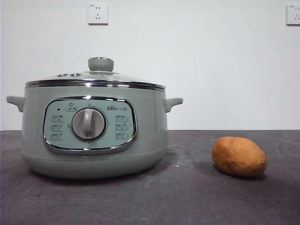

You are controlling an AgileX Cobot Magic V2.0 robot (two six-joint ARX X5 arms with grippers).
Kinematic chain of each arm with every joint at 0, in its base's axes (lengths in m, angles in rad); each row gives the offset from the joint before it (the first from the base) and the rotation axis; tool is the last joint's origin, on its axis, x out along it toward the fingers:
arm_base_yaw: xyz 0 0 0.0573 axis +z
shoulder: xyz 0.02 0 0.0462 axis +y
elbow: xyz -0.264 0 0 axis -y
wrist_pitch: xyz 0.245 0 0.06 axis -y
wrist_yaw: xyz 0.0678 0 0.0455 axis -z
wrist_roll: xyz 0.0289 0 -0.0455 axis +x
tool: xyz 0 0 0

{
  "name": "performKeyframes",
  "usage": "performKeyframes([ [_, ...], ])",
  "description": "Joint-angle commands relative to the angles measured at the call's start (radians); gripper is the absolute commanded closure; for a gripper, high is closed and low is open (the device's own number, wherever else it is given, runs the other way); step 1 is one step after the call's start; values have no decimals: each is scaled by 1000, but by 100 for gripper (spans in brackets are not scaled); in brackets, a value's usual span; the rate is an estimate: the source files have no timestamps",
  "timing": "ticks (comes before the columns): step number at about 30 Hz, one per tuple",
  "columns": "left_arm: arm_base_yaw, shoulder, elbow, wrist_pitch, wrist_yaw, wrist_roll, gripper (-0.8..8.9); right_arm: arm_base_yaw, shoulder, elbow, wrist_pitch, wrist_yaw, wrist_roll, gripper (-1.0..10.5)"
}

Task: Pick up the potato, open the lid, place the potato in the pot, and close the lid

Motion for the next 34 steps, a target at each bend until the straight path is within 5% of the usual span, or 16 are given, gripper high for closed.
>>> performKeyframes([
  [1, 0, 2, 51, -16, 11, -3, 821, 1, 0, 28, 3, -16, 9, 957],
  [8, 0, 72, 231, -127, 11, 21, 820, 1, 101, 150, -12, -126, -6, 957],
  [16, 0, 277, 466, -180, 63, 124, 820, 1, 298, 372, -17, -171, -164, 957],
  [29, 0, 608, 792, -268, 253, 190, 814, 1, 728, 751, -205, -539, -399, 943],
  [32, 0, 646, 812, -264, 276, 190, 796, 1, 793, 790, -224, -577, -419, 868],
  [34, 0, 661, 812, -262, 275, 190, 653, 2, 820, 798, -224, -576, -418, 734],
])
